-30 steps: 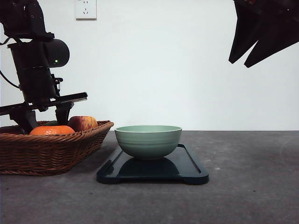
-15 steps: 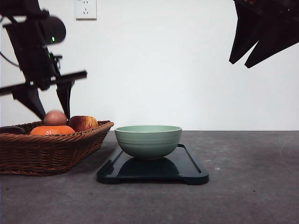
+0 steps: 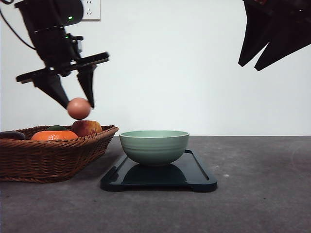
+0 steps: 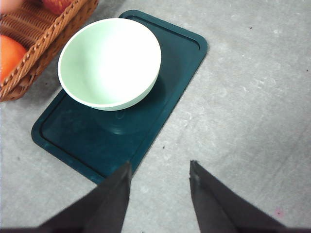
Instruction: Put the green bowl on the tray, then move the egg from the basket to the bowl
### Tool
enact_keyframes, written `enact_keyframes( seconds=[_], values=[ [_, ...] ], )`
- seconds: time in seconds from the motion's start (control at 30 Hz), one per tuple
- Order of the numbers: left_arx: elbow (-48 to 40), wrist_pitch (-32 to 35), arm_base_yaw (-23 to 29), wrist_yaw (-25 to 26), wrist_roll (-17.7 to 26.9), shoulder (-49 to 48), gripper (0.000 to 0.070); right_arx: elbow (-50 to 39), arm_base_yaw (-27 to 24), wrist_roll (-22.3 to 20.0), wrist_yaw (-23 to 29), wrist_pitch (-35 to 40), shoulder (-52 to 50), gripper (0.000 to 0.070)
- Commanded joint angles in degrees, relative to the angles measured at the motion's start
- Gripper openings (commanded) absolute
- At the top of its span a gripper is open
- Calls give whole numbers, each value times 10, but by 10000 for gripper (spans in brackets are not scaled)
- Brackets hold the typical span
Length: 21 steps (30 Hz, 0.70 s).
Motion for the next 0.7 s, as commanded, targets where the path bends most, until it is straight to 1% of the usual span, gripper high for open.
enact_keyframes(
  seconds=[0.0, 0.27, 0.37, 0.53, 0.67],
  values=[
    [12, 7, -14, 3, 6, 4, 177, 6, 3, 2, 0, 3, 5, 238],
    [12, 54, -77, 3, -3, 4, 177, 6, 3, 2, 0, 3, 5, 238],
    [12, 69, -97, 3, -15, 4, 178, 6, 3, 2, 0, 2, 5, 238],
    [12, 100, -118, 3, -25, 4, 179, 6, 3, 2, 0, 0, 5, 238],
    [12, 122, -122, 3, -35, 6, 187, 6, 3, 2, 0, -1, 5, 238]
  ],
)
